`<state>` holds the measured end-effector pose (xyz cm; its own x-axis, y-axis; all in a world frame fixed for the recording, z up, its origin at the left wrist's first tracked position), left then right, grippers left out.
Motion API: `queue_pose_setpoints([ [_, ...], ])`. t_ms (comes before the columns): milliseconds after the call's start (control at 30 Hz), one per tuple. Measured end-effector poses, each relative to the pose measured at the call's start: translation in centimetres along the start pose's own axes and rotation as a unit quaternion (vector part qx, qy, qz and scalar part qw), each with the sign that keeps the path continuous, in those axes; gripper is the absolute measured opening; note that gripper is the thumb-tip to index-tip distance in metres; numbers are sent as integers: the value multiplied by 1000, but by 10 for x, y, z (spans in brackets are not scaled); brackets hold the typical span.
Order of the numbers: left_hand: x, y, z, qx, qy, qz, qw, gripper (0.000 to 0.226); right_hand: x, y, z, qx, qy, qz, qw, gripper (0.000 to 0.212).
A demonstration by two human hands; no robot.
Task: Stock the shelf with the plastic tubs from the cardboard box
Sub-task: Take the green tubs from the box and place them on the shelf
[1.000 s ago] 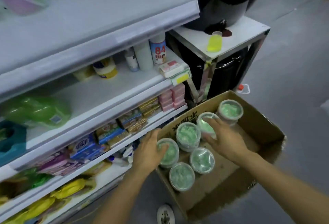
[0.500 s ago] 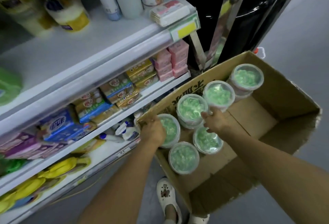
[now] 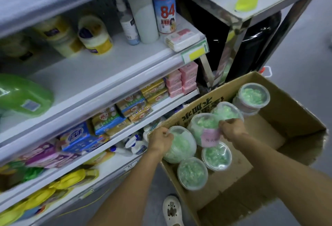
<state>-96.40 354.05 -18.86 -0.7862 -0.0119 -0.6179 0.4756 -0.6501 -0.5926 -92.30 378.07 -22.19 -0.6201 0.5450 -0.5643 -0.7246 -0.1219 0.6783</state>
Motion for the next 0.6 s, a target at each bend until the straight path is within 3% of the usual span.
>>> queue_pose_setpoints([
  [133, -34, -12, 31, -164, -5, 19, 986, 13, -32, 17, 30, 70, 17, -15, 997, 9],
  [200, -52, -19, 46, -209, -9, 6, 978, 16, -51, 27, 41, 105, 44, -52, 992, 17],
  [367, -93, -36, 76, -233, -39, -25, 971, 16, -95, 44, 63, 166, 116, -144, 969, 10],
  [600, -119, -54, 85, -230, -65, -63, 969, 18, -116, 48, 75, 189, 143, -180, 955, 19],
])
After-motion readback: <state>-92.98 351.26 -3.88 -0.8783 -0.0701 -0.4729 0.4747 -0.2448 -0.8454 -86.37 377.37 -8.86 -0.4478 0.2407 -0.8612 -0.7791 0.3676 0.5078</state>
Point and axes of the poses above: each hand's wrist, its own x-axis towards the middle knuckle, its own z-axis out of the back of the hand, y = z × x, the point moved 1 cm from there along x, towards the middle knuckle, and after that the axes turned 4 degrees about z, right-handed, at the moved point
